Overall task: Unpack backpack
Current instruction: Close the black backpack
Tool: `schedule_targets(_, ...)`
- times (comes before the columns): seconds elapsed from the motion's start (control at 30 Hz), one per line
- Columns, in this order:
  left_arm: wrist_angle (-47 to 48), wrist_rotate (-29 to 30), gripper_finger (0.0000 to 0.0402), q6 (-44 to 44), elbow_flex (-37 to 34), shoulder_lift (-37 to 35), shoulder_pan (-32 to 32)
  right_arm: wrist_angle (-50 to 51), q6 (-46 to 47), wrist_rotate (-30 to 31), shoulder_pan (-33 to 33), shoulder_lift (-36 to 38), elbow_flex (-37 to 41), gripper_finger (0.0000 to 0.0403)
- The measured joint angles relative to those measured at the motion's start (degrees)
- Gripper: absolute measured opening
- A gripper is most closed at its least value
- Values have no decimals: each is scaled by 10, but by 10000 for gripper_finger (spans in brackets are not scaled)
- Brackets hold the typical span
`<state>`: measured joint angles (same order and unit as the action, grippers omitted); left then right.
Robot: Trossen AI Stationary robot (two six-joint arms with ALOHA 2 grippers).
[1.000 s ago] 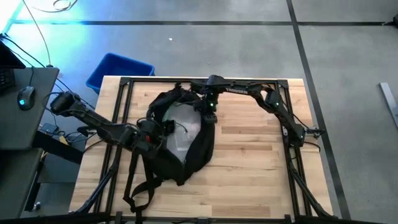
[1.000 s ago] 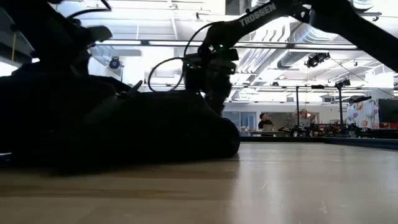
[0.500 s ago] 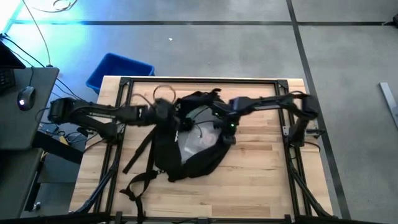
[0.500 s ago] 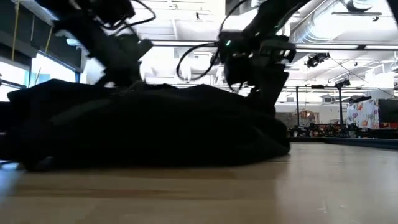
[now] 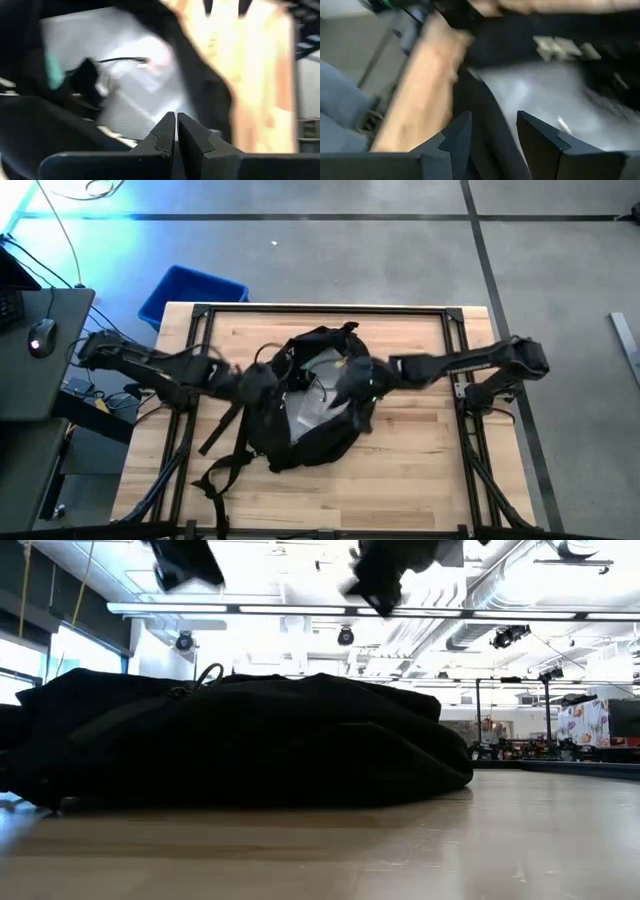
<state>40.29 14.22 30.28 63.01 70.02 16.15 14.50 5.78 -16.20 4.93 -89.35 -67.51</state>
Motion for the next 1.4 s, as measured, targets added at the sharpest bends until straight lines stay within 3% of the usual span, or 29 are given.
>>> schedule_targets(0.17,17,42,0,115,24,0,118,-92,42,28,44,-54,-13,142)
schedule_targets(0.4,72,174,0,399,27,11,281,-71,-53,25,77,-165,-113,142)
schedule_targets(0.5,82,182,0,508,27,37,327,-33,-101,29,83,-211,-157,142)
schedule_targets(0.67,75,171,0,613,27,109,374,3,-123,117,92,-264,-211,142)
schedule_targets(0.77,61,149,0,674,27,155,384,7,-136,127,95,-282,-226,142)
schedule_targets(1.03,-34,176,0,692,27,254,374,15,-158,127,96,-313,-228,142)
schedule_targets(1.17,-71,179,0,690,27,272,362,7,-158,174,96,-330,-228,135)
schedule_targets(1.3,-92,193,0,663,27,275,353,-4,-142,175,93,-333,-228,104)
schedule_targets(1.4,-93,196,0,641,27,275,346,-2,-126,174,94,-334,-228,58)
